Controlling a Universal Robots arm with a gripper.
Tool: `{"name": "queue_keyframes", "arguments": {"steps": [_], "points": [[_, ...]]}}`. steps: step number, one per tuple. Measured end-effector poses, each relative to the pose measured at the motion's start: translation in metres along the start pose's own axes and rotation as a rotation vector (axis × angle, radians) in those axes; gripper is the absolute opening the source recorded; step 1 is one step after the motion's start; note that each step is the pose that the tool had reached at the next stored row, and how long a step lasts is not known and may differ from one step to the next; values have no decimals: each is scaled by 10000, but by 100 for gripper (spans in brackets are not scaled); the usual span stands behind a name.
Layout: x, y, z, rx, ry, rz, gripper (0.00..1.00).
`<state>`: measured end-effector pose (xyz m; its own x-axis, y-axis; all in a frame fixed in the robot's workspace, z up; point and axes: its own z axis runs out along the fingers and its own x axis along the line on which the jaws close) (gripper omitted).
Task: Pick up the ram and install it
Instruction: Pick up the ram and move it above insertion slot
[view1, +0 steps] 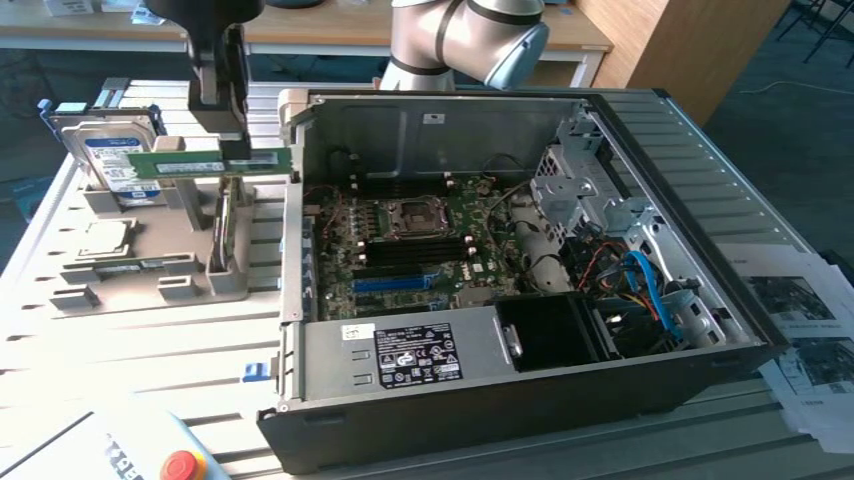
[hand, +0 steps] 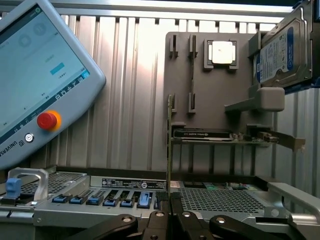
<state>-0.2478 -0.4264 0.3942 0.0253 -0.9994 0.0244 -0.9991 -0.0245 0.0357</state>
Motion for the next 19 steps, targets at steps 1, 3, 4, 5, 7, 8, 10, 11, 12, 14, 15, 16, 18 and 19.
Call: {"name": "queue_keyframes", "arguments": {"steps": [1, 3, 4, 5, 7, 8, 10, 11, 12, 14, 15, 16, 18, 19], "points": [[2, -10, 0, -1, 0, 0, 12], [5, -28, -1, -2, 0, 1, 12], [7, -37, -1, -3, 0, 1, 12], [9, -47, -2, -4, 0, 0, 12], [13, -63, -2, -4, 0, 1, 12], [15, -72, -2, -4, 0, 0, 12], [19, -90, -3, -6, 0, 0, 12], [21, -99, -3, -6, 0, 0, 12], [23, -107, -4, -7, 1, 1, 12], [27, -126, -4, -8, 0, 0, 12], [29, -135, -4, -8, -1, 0, 12], [31, -145, -5, -9, 0, 0, 12], [35, -163, -5, -10, 0, 0, 12], [37, -172, -6, -11, 0, 0, 12]]}}
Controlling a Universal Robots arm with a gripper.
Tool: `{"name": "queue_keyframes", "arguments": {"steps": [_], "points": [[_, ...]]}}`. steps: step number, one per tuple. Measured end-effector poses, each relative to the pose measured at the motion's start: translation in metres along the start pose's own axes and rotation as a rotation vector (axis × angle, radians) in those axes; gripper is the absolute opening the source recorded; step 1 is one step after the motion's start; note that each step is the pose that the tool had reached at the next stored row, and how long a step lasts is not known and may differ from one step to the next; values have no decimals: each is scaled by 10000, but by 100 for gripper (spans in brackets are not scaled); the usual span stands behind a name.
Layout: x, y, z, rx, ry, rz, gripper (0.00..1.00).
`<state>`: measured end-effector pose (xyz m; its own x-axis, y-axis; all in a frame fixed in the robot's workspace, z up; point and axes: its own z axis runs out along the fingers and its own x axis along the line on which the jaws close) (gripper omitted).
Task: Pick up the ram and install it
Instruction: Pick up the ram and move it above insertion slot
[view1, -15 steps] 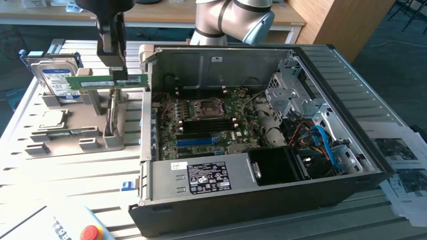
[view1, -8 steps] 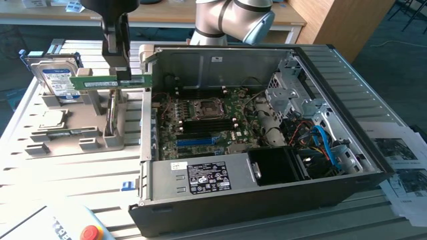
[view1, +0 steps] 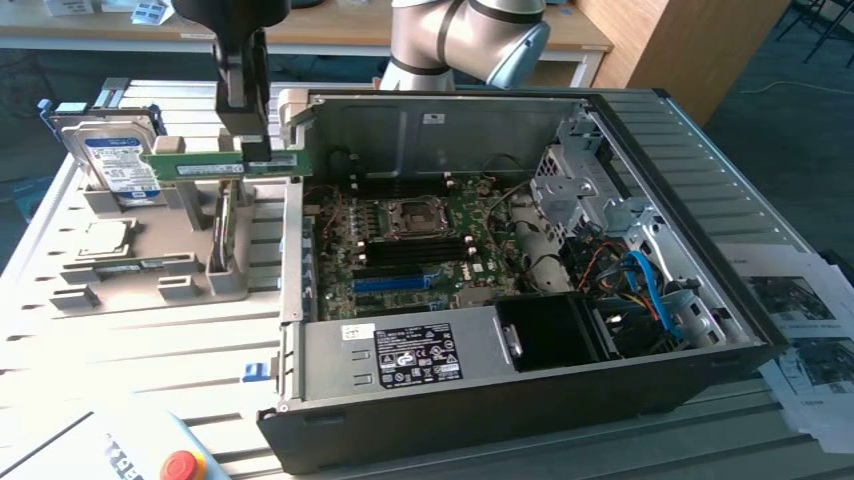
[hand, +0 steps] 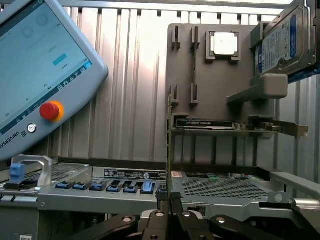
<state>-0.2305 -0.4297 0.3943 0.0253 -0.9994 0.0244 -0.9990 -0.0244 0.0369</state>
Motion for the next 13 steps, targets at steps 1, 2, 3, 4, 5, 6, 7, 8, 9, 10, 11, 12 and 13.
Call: {"name": "queue_keyframes", "arguments": {"steps": [1, 2, 3, 4, 5, 6, 7, 8, 9, 10, 11, 12, 13], "points": [[2, -10, 0, -1, 0, 0, 12], [4, -19, -1, -1, 0, 0, 12], [6, -29, -1, -2, 0, 0, 12], [7, -38, -1, -3, 0, 0, 12], [9, -48, -2, -4, 0, 0, 12], [11, -58, -2, -4, 0, 0, 12], [13, -67, -2, -5, 0, 0, 12], [15, -77, -3, -7, 0, 1, 12], [17, -87, -3, -7, 0, 0, 12], [18, -97, -3, -8, 0, 0, 12], [20, -107, -3, -8, 0, 0, 12], [22, -117, -4, -9, 0, 0, 12], [24, -126, -4, -10, 0, 0, 12]]}}
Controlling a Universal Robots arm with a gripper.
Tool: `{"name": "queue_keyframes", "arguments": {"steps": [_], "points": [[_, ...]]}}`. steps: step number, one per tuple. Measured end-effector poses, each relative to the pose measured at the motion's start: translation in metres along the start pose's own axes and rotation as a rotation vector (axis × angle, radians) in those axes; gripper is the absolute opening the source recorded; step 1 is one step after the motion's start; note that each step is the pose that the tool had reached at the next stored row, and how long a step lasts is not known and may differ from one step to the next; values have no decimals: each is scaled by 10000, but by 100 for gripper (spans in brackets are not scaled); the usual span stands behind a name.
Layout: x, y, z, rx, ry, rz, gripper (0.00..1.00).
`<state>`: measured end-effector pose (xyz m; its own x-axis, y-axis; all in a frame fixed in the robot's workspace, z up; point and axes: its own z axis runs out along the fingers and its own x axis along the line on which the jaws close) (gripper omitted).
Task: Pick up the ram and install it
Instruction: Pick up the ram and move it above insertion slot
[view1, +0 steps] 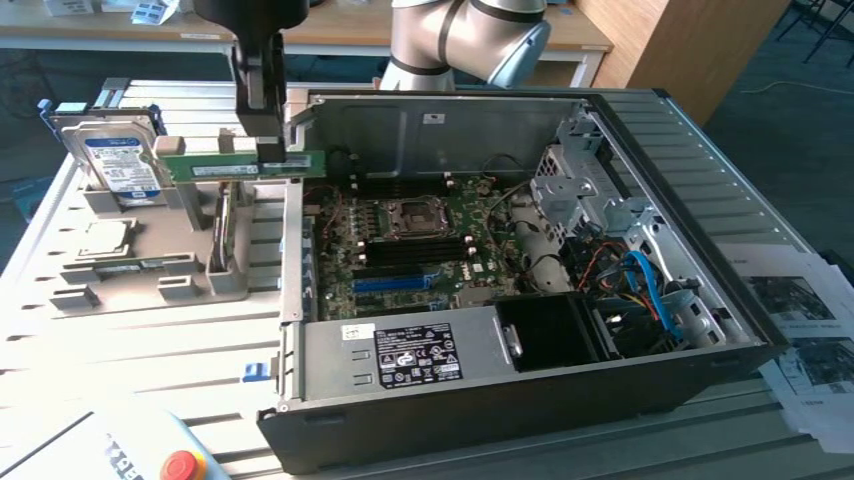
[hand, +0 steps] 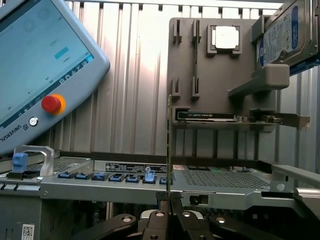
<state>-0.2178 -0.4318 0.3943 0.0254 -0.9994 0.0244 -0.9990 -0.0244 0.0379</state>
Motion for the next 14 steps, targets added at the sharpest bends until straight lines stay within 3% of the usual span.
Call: {"name": "queue_keyframes", "arguments": {"steps": [14], "points": [[29, -138, -5, -10, 0, 0, 12]]}}
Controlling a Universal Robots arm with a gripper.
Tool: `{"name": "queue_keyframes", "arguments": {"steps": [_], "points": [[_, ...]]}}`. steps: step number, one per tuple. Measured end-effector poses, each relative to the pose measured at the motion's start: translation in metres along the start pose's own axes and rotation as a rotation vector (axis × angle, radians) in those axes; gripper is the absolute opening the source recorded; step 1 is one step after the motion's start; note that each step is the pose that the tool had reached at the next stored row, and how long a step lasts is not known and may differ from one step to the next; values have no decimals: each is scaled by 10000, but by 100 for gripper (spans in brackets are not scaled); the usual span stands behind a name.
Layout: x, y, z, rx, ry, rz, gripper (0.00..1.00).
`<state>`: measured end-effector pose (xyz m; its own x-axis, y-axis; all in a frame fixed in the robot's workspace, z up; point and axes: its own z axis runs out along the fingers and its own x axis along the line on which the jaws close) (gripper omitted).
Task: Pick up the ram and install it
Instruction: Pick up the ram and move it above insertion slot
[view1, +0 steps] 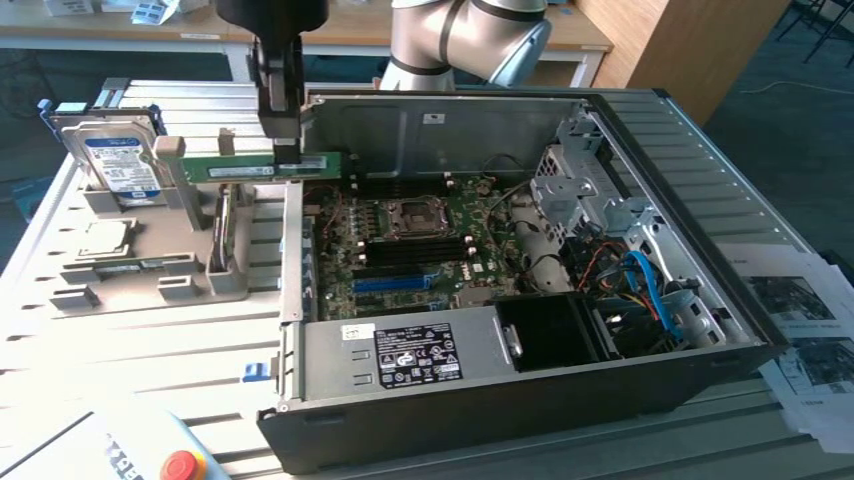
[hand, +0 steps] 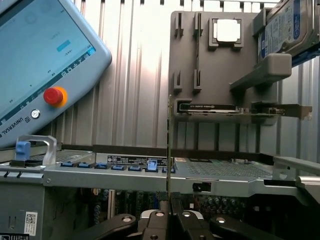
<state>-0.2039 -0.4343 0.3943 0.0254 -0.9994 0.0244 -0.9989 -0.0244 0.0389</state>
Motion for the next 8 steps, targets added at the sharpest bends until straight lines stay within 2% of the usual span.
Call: {"name": "queue_keyframes", "arguments": {"steps": [8], "points": [[16, -74, -3, -5, 0, -1, 12]]}}
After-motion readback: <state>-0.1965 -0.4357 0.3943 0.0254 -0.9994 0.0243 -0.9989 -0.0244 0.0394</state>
